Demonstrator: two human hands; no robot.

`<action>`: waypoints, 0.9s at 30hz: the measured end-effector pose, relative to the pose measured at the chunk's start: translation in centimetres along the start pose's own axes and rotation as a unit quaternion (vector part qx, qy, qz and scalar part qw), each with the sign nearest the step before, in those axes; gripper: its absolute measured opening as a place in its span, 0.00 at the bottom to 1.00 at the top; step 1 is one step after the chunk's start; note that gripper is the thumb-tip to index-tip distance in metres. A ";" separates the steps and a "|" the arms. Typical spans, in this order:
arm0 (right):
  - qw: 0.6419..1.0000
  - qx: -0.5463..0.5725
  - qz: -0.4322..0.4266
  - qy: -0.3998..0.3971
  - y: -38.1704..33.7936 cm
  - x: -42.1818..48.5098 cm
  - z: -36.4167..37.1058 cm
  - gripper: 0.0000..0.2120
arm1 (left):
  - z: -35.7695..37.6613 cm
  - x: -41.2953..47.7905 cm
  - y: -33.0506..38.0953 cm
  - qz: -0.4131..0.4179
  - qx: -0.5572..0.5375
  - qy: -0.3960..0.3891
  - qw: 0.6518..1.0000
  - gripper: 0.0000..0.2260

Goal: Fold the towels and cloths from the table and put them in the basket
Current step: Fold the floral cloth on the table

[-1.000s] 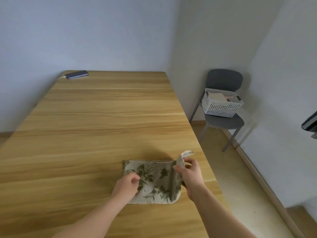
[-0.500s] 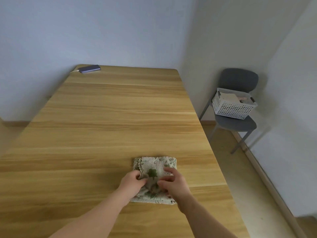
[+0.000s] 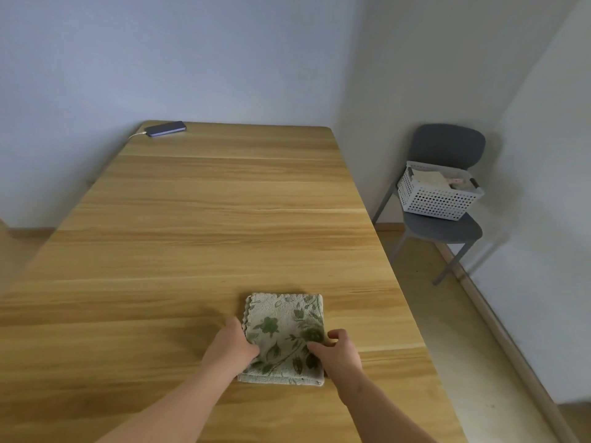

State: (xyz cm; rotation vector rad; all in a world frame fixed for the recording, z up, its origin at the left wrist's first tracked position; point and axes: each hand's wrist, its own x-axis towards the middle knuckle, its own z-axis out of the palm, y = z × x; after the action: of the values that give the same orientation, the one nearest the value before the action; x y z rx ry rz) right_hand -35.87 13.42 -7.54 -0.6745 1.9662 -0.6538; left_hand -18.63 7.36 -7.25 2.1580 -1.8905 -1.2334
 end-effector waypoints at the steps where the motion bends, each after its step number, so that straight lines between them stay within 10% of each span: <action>1: 1.000 0.001 0.004 -0.002 0.0 0.1 0.1 0.26 | 0.2 0.1 0.0 -0.003 -0.006 -0.006 1.000 0.16; 10: 0.999 0.013 0.034 -0.011 0.9 0.4 0.2 0.20 | 0.5 -0.1 -0.1 -0.010 -0.008 -0.015 1.000 0.10; 20: 0.996 0.064 -0.040 0.036 0.0 -1.2 -1.4 0.12 | 2.5 -1.0 2.0 -0.008 -0.233 -0.052 0.971 0.34; 27: 0.988 -0.006 -0.145 -0.059 -1.4 -2.7 -0.1 0.20 | 2.2 -1.6 2.5 -0.044 -0.307 -0.082 0.947 0.25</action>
State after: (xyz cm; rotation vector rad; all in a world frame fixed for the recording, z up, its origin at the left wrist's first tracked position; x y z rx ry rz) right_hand -34.61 14.30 -4.96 -0.9960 1.7803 -0.7597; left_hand -21.86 9.08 -6.69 1.8524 -1.2109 -1.7691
